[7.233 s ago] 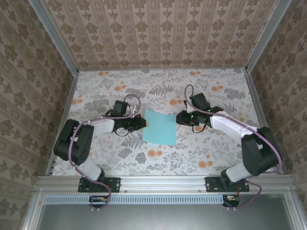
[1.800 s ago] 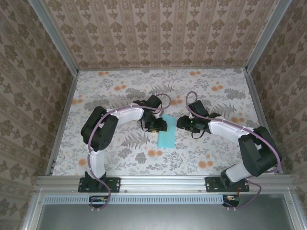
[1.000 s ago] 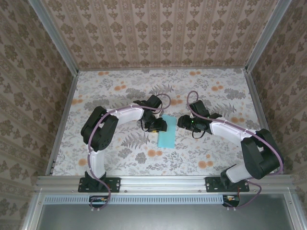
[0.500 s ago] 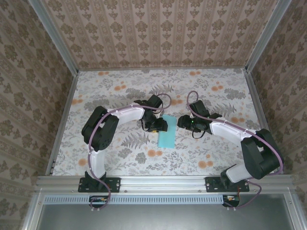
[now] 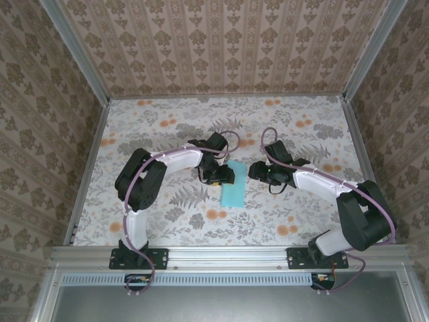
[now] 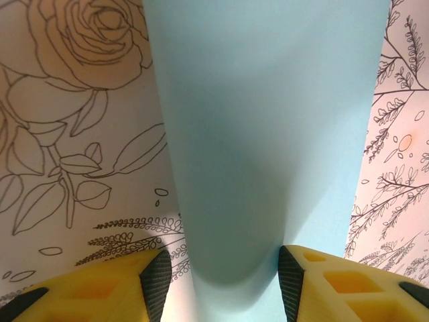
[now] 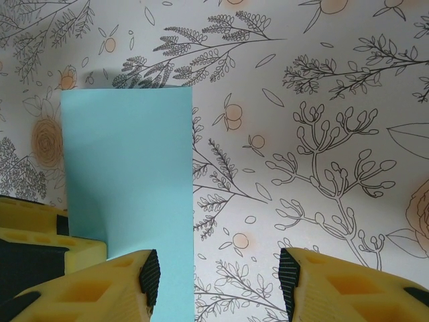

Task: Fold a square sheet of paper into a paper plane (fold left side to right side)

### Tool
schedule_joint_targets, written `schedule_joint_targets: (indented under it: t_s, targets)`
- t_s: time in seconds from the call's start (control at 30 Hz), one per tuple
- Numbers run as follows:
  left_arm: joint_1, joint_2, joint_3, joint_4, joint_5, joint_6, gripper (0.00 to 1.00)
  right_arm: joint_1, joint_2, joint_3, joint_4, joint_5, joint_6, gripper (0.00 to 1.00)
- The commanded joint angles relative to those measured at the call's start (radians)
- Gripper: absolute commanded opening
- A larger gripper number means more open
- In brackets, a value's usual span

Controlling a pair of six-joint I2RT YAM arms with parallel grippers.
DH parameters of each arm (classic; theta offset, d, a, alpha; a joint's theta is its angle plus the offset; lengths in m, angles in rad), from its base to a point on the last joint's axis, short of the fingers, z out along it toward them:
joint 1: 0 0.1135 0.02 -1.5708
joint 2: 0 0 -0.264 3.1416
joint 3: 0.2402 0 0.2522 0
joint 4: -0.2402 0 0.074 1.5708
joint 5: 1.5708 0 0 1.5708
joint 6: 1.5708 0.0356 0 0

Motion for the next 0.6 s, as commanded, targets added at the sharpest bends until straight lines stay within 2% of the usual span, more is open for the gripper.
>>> schedule_joint_targets:
  t_s: [0.0,0.57]
  targets:
    - [-0.017,0.069,-0.017,-0.022,-0.027,0.003,0.51,0.005,-0.021,-0.01,-0.03,0.023,-0.004,0.53]
    - [-0.017,0.061,-0.026,-0.023,-0.041,0.001,0.49,0.005,-0.018,-0.01,-0.024,0.015,-0.002,0.54]
